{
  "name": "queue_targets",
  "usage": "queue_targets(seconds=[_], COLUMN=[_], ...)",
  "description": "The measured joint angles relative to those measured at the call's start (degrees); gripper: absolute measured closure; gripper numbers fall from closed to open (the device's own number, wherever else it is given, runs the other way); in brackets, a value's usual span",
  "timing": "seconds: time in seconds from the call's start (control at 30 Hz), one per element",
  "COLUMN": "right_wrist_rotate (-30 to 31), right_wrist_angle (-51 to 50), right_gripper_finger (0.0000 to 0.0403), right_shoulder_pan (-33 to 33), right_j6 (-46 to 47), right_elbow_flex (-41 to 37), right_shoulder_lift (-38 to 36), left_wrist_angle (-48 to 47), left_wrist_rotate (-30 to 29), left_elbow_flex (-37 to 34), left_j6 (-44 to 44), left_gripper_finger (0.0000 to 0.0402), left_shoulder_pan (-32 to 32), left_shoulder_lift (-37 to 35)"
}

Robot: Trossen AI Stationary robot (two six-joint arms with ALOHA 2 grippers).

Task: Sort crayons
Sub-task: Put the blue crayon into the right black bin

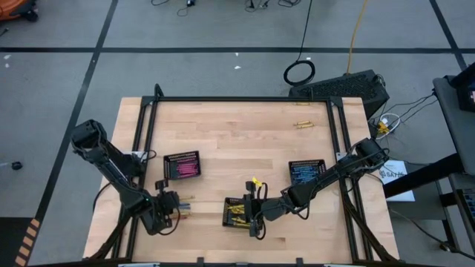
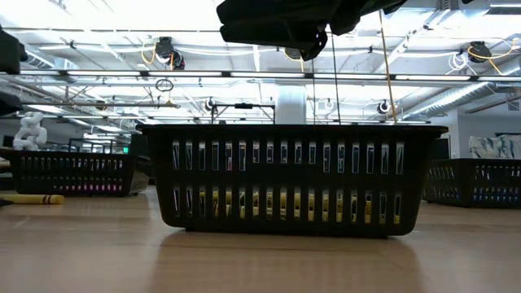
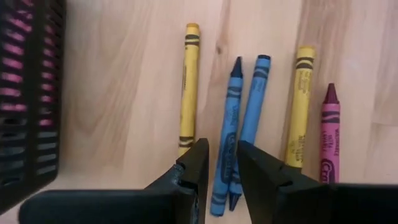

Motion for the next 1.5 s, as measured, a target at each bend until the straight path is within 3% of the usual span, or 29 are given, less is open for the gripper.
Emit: queue_targets(seconds=[0.73,1.17,1.37,1.5], right_wrist_rotate=[-0.17,-0.2,-0.15,2.79], right_wrist_angle=[-0.02,-0.67,-5.77,-13.18], right_gripper_finger=[0.0284,0.0284,0.0284,0.0284], right_shoulder_pan=[0.0,0.16,1.01,1.78], right_j6=[0.59,0.58,2.02,5.5], right_elbow_flex=[0.0,0.0,-0.02,-0.04], right_shoulder_lift=[0.0,0.0,-1.39,-2.89], left_wrist_angle=[1.6,3.33,1.91,-1.65], left_wrist_rotate=[-0.68,1.82,2.19,2.36], left_elbow_flex=[-1.09,-0.9,-0.83,0.07], left_j6=[2.15,4.92,4.91,4.7], left_gripper_finger=[0.0318,0.032,0.0386,0.0392], left_shoulder_pan=[0.54,0.57,0.52,0.57], left_shoulder_lift=[0.02,2.3,2.34,2.22])
